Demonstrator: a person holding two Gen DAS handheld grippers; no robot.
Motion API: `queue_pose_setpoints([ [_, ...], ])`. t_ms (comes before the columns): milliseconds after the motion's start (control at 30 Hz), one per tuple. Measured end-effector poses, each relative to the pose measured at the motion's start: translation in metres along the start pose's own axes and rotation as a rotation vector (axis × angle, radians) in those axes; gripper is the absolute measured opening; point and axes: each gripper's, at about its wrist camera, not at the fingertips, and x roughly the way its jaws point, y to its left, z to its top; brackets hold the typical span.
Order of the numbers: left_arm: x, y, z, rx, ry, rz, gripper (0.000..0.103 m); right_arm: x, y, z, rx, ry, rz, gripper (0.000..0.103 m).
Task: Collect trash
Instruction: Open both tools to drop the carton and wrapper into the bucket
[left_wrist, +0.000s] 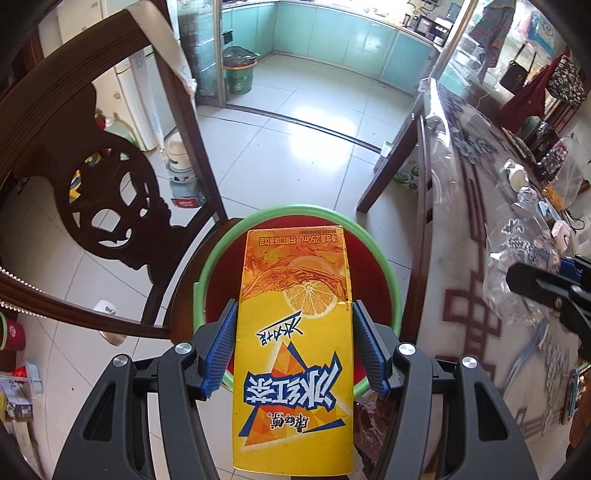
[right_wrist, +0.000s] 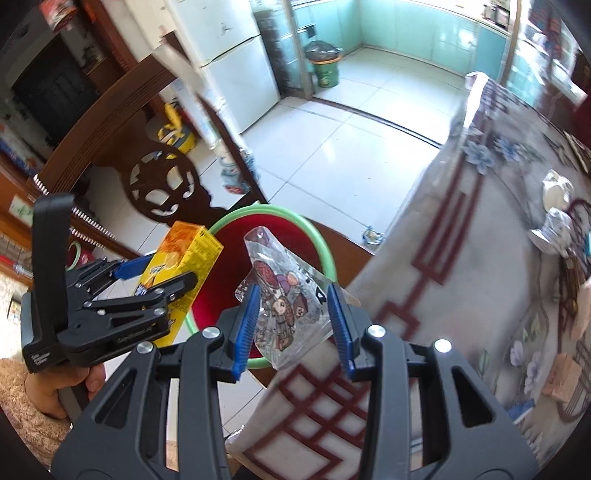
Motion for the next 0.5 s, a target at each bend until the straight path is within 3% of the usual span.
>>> queue_pose_setpoints([
  [33,0.001,0.002,0.001,-0.008,0.003,0.008,0.059,0.002,0.004,0.0,-0.014,0.005,0.0,0.05],
  [100,0.001,0.004,0.003,-0.019,-0.001,0.012,0.072,0.002,0.007,-0.002,-0.021,-0.001,-0.002,0.07],
  [233,-0.003,0.002,0.007,-0.014,-0.024,0.019,0.073,-0.004,0.002,-0.004,-0.005,-0.02,0.0,0.07],
  [500,-0.006,-0.018,0.016,0.025,-0.045,-0.007,0.073,-0.03,-0.051,-0.019,0.154,-0.078,-0.072,0.073],
])
